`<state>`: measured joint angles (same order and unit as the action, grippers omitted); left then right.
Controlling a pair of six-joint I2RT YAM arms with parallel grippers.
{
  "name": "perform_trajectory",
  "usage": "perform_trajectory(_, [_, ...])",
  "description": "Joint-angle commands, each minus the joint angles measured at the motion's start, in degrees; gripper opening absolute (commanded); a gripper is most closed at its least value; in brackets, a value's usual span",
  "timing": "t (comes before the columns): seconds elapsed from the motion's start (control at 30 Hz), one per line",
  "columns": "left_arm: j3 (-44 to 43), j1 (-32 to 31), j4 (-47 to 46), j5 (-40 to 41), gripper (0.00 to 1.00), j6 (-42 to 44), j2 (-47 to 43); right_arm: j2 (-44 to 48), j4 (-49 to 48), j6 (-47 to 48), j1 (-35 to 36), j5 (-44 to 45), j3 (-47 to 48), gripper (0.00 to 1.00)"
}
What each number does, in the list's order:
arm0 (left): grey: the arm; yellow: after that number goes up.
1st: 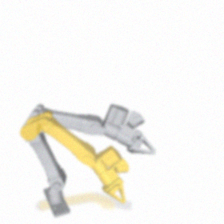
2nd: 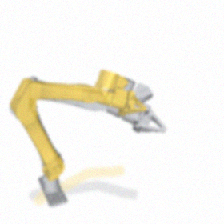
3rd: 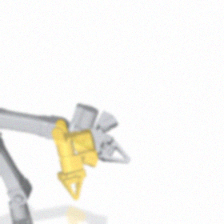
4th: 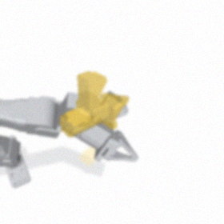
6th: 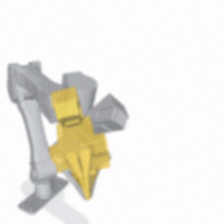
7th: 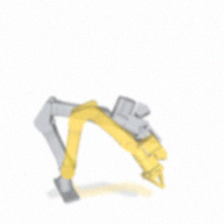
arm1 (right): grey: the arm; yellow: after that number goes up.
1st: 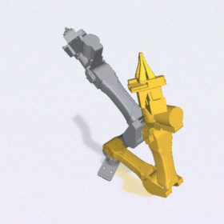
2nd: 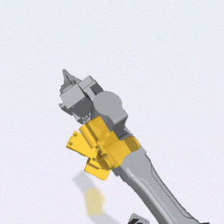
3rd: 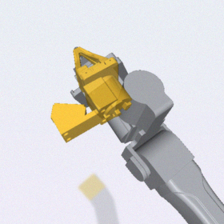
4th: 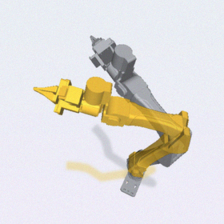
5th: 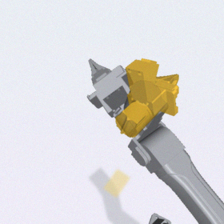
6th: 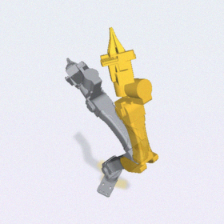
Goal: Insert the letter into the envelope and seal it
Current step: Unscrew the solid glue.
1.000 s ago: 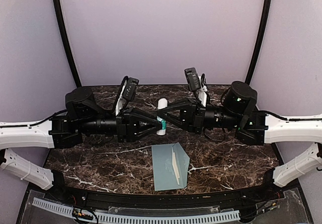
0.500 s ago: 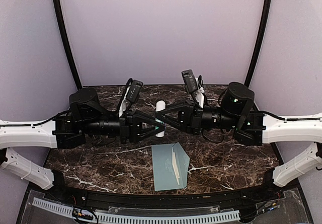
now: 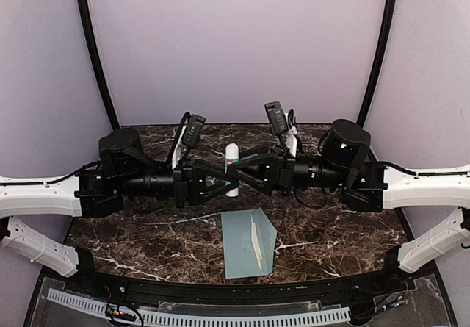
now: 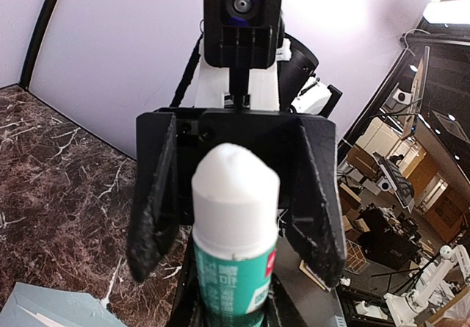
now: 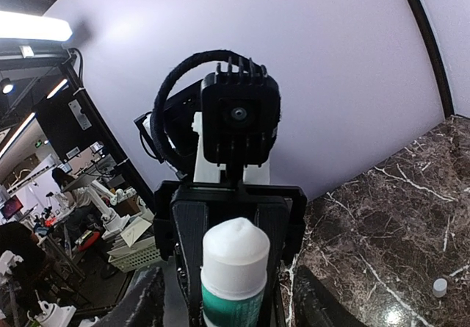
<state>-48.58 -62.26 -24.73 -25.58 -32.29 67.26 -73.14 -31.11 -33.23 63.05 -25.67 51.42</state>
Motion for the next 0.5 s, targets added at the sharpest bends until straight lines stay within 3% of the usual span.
perform_trajectory(0.0, [1.4, -0.2, -3.0, 2.3, 0.02, -0.6, -3.4, 2.1, -0.6, 0.6, -0.2, 3.1, 0.2, 0.65])
perform_trajectory(0.17, [2.3, -0.2, -2.9, 5.9, 0.01, -0.7, -5.5, 3.8, 1.4, 1.2, -0.3, 4.4, -1.3, 0.73])
perform_trajectory(0.47, [3.6, -0.1, -3.1, 9.4, 0.01, -1.0, -7.5, 1.8, 3.6, 1.5, 0.9, -1.9, -1.5, 0.62])
